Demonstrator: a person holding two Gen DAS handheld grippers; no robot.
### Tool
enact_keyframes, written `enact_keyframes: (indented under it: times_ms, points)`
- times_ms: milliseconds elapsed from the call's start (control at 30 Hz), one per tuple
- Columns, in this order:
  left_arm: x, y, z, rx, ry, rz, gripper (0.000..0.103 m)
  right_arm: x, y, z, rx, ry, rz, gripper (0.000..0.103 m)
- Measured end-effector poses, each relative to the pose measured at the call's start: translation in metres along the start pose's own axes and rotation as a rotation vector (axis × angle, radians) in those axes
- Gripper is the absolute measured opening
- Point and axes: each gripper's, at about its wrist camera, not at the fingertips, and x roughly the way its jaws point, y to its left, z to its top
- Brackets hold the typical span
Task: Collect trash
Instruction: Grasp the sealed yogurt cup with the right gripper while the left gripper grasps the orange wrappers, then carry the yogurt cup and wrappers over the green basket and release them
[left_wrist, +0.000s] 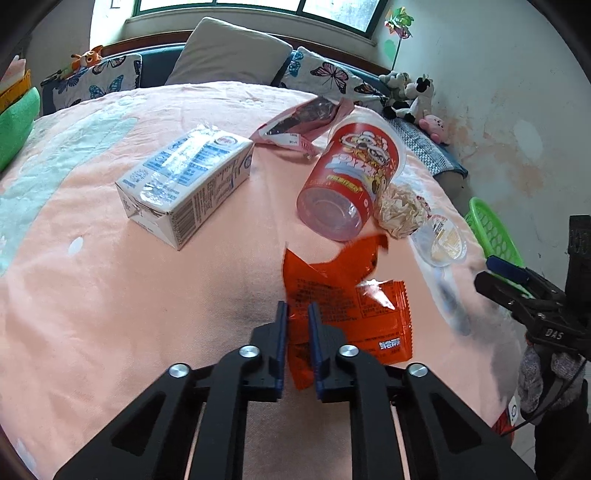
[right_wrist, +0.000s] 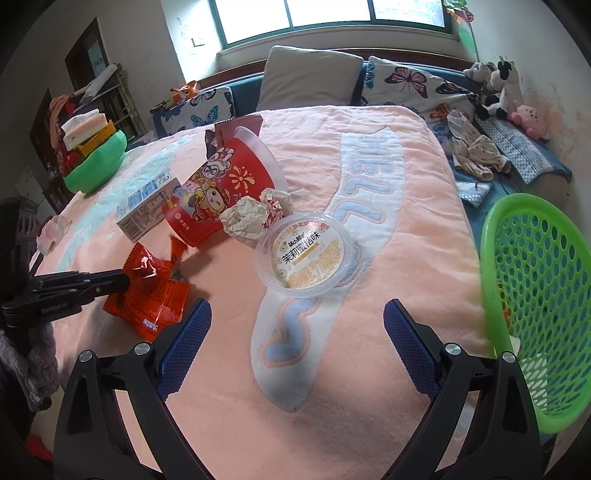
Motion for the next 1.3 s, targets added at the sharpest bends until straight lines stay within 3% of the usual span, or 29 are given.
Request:
enact_keyframes:
  times_ms: [33, 400, 633, 700, 1033, 1300]
  points:
    - [-0.004, 0.0, 0.001, -0.002, -0.008, -0.004, 0.001, 0.002, 0.001, 0.001, -0.001, 0.0, -0.003, 0.094]
    - [-0.037, -0.011, 0.007, 0.03, -0.072, -0.026, 0.001, 0.031, -0.001, 0.018, -0.001, 0.016, -0.023, 0.089]
    - [-0.056, -0.023, 0.015, 0.059, -0.115, -0.048, 0.001, 0.047, 0.002, 0.022, -0.006, 0.044, -0.026, 0.067]
    - [-0.06, -0.026, 0.018, 0.068, -0.123, -0.054, 0.001, 0.046, 0.002, 0.021, 0.001, 0.044, -0.02, 0.066]
    - [-0.066, -0.065, 0.047, 0.134, -0.162, -0.106, 0.001, 0.004, -0.017, 0.011, 0.044, -0.014, -0.031, 0.066]
    - [-0.051, -0.124, 0.074, 0.201, -0.152, -0.191, 0.001, -0.037, -0.061, -0.005, 0.113, -0.063, -0.111, 0.066]
